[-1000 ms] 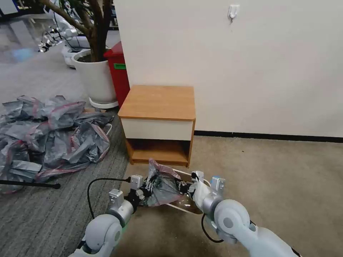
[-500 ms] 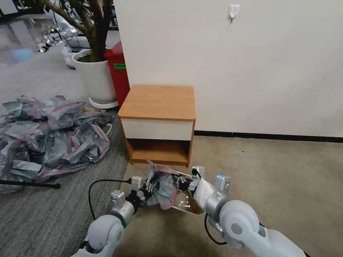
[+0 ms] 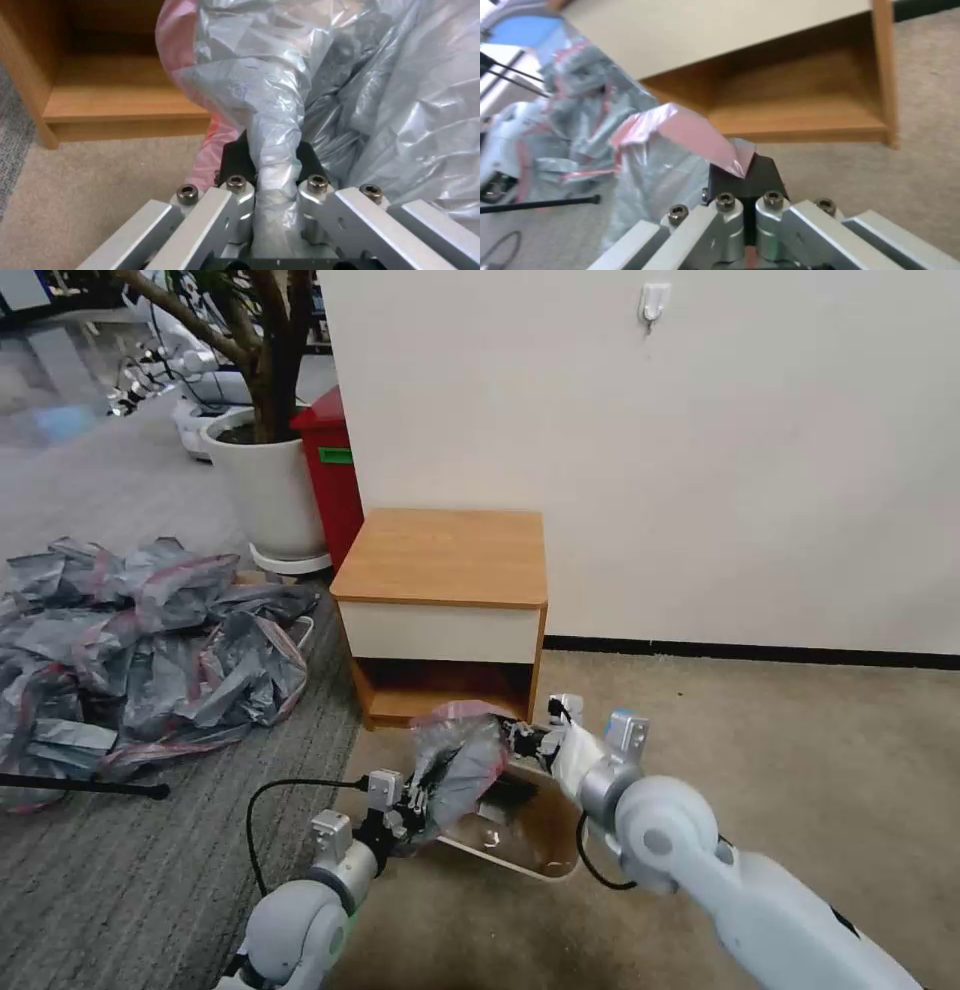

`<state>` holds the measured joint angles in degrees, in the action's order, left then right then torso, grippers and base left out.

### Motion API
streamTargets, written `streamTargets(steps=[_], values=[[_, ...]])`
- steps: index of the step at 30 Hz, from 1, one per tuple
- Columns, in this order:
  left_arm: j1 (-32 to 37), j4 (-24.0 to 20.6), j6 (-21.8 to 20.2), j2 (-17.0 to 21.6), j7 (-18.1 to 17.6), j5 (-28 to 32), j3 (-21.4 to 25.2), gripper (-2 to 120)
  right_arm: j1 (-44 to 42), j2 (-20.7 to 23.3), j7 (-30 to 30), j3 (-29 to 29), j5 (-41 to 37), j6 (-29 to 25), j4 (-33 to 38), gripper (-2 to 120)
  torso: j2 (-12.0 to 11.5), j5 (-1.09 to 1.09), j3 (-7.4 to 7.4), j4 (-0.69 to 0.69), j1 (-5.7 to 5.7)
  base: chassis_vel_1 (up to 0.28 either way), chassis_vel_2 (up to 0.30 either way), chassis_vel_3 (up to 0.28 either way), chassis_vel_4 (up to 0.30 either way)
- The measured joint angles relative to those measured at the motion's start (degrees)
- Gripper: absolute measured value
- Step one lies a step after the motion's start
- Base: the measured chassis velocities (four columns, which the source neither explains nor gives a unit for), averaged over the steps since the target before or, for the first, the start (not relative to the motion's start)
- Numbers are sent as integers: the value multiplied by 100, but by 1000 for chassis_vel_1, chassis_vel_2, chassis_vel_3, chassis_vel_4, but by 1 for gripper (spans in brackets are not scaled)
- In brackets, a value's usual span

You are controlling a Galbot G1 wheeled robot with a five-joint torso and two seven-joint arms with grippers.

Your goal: Pick up the garbage bag from the table and place it over the trash can.

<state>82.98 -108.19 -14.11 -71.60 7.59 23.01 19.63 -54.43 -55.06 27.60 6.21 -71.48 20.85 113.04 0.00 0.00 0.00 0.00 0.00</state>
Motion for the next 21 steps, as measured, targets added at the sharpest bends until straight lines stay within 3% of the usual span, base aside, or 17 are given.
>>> streamTargets(steps=[8,21], values=[[-31,0,31,-52,8,-13,15,6,-111,78,365,-166,0,419,-35,0,0,0,0,0,0,0,0,0,0],[-118,-20,133,-108,28,67,206,6,-389,274,461,-460,4,654,-3,0,0,0,0,-1,0,0,0,0,0]])
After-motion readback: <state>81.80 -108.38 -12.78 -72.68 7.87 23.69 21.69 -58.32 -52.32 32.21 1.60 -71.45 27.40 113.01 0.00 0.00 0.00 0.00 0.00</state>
